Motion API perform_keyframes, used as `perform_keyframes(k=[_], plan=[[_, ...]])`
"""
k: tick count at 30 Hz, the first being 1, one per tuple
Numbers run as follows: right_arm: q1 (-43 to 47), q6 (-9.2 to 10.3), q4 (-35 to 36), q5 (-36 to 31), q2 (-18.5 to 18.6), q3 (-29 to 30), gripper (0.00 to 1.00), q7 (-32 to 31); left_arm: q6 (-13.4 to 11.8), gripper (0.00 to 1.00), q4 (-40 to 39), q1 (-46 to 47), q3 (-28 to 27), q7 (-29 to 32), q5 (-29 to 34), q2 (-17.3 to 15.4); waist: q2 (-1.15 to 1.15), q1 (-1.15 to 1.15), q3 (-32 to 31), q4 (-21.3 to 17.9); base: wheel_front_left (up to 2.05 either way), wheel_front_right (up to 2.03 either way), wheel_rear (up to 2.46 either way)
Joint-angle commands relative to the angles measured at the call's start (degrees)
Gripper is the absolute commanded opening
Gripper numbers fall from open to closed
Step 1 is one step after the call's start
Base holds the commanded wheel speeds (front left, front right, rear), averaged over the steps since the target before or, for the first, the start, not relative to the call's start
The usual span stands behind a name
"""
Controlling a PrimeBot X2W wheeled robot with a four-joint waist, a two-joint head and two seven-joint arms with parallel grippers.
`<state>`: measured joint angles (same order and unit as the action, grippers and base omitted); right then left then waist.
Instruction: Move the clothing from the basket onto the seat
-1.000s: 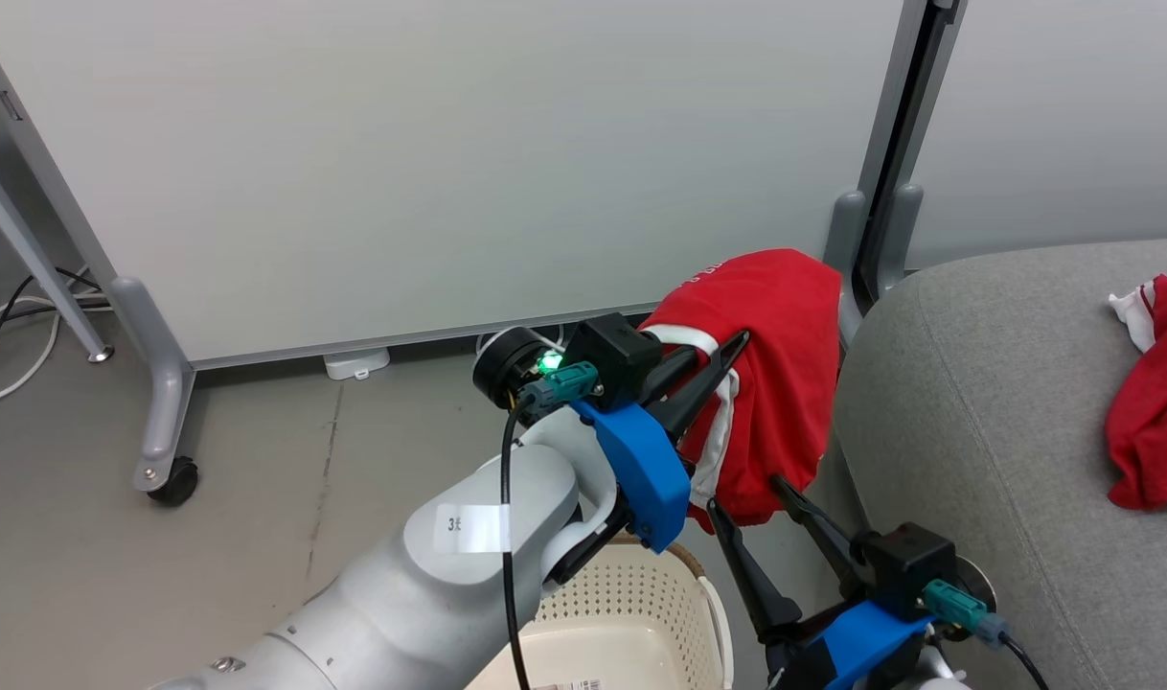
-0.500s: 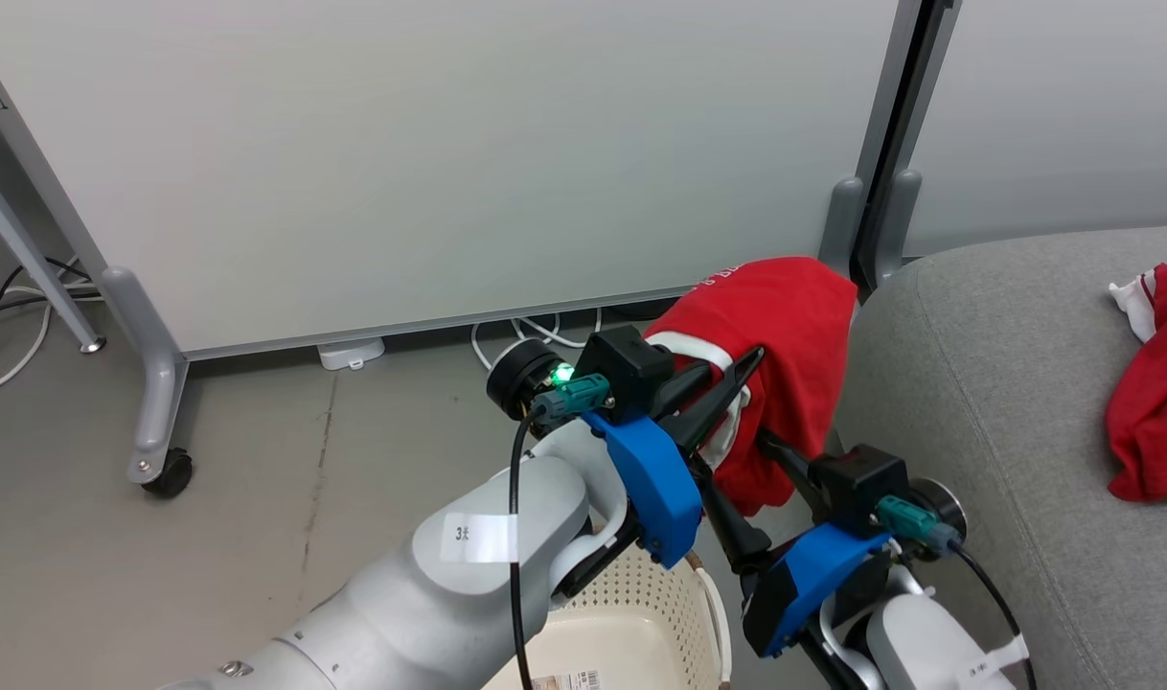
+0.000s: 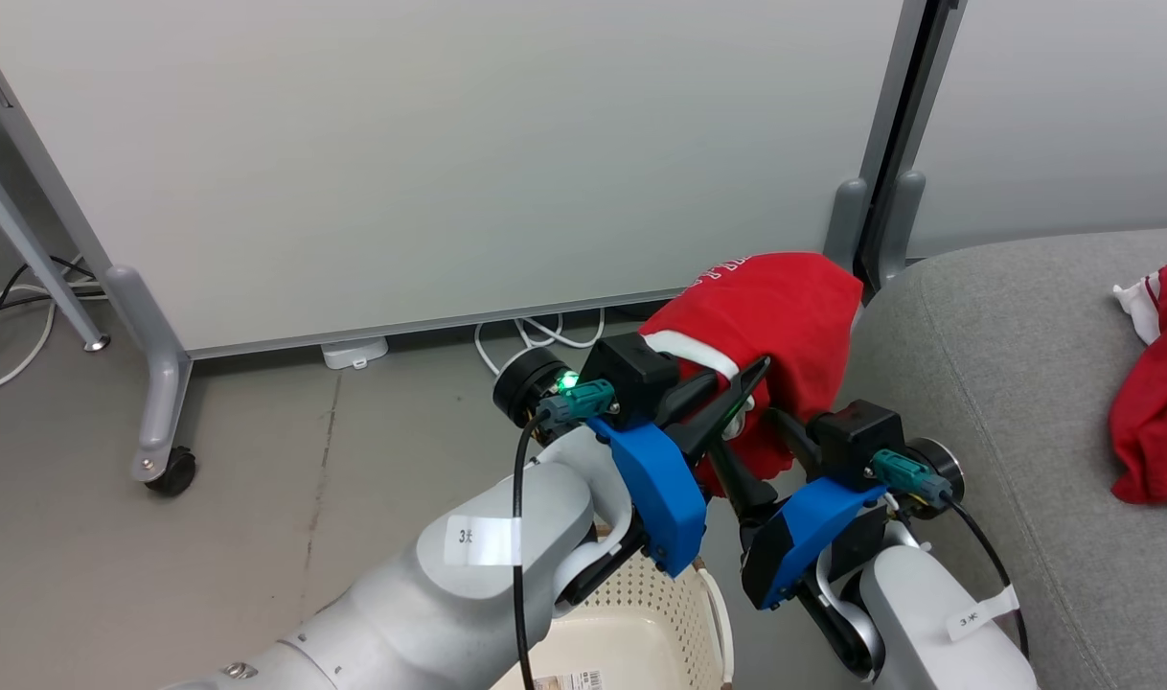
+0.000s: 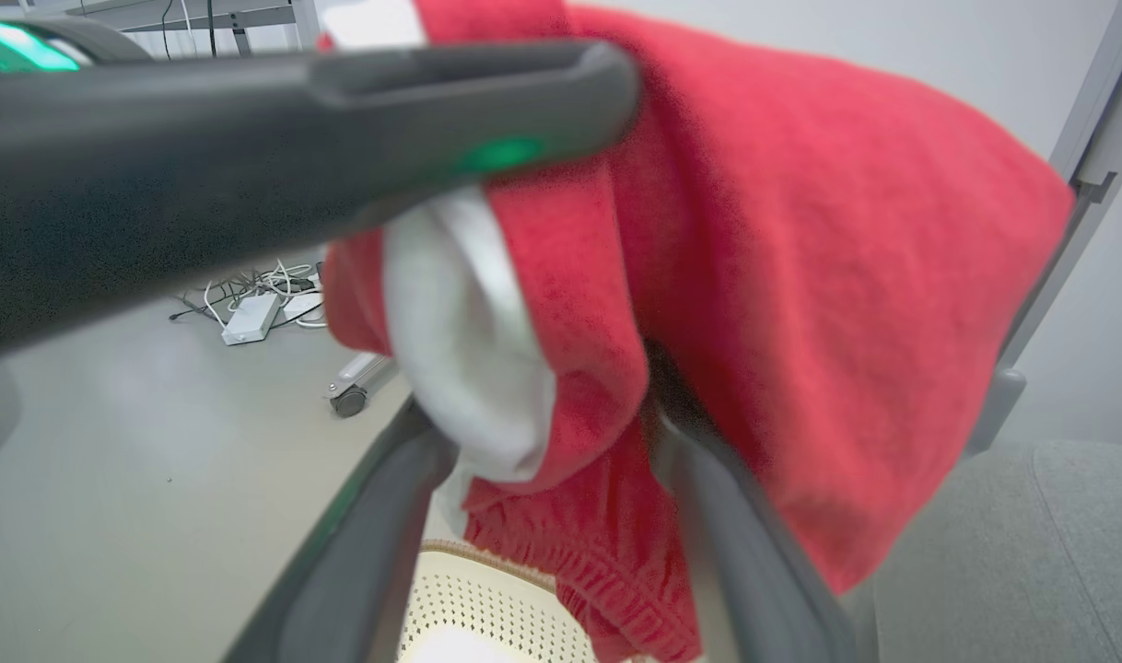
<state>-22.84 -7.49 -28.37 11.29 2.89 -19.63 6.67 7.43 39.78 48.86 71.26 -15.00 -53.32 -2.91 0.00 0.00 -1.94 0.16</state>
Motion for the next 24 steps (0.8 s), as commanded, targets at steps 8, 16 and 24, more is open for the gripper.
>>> perform_keyframes(k=[8,16,24], plan=[[-1.09,-0.01,-1.7,1.57,0.0,-0.99,0.0,1.61,0.07,0.0,0.41,0.18,0.38,-0.27,-0.29,0.03,0.0,0.0,-0.05,-0.21,0.0,0.0,0.0],[-0.41,-0.01,-2.02,2.11,0.01,-1.24,0.0,1.66,0.07,0.0,1.04,0.38,-0.46,-0.27,0.42,0.03,0.0,0.0,-0.11,-0.88,0.0,0.0,0.0],[-0.13,-0.01,-1.82,2.73,0.01,-1.53,0.0,1.86,0.07,0.0,1.47,0.23,-0.49,-0.27,0.38,0.02,0.0,0.0,-0.29,-1.17,0.0,0.0,0.0]])
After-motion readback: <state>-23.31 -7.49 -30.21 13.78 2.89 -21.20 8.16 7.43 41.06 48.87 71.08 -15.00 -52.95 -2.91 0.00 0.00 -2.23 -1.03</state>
